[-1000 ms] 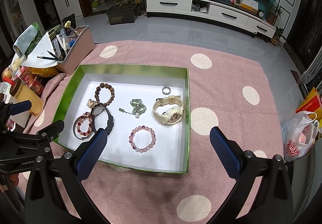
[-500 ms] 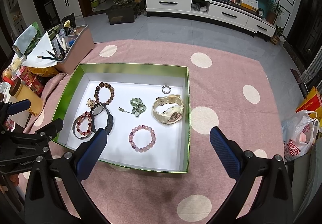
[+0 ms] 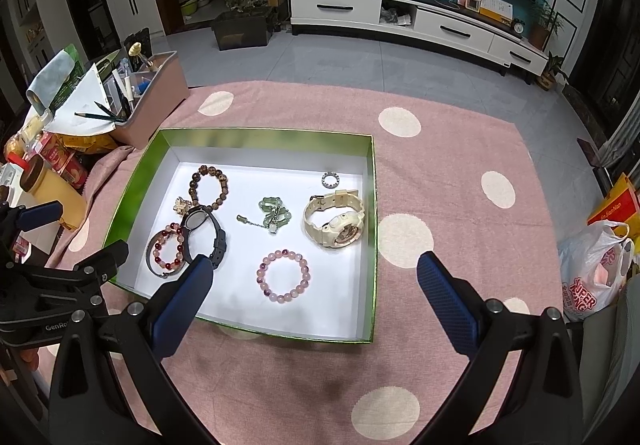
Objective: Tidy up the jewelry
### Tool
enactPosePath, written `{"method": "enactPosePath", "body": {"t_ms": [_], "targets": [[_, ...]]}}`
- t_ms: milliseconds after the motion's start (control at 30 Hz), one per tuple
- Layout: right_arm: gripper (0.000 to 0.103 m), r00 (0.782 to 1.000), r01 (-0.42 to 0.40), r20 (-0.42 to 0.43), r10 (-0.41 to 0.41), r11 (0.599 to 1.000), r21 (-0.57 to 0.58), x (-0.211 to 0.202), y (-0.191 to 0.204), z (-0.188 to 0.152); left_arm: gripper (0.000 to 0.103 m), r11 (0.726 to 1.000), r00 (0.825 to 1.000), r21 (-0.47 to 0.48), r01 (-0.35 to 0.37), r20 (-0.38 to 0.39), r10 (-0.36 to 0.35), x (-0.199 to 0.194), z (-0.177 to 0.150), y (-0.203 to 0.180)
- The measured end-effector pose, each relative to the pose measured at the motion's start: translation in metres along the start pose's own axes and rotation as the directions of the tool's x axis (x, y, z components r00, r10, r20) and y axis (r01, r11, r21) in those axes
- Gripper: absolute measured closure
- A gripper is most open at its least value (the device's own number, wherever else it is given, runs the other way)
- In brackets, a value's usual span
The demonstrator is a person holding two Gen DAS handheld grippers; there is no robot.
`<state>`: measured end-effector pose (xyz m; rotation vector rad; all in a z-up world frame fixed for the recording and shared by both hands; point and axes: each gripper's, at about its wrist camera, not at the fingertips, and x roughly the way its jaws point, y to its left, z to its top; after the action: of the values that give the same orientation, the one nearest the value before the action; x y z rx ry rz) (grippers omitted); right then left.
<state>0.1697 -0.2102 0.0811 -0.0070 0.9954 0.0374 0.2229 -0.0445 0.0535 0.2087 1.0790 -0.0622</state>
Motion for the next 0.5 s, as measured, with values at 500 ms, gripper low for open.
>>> {"method": "enactPosePath", "body": {"t_ms": [500], "targets": [[0.001, 1.0, 0.0, 0.001, 0.0, 1.0, 0.0, -0.0009, 0.0003, -0.0001, 0.002, 1.0, 1.0, 0.001, -0.004, 0.003, 0.004, -0.0018, 0.0002, 0.0009]]}}
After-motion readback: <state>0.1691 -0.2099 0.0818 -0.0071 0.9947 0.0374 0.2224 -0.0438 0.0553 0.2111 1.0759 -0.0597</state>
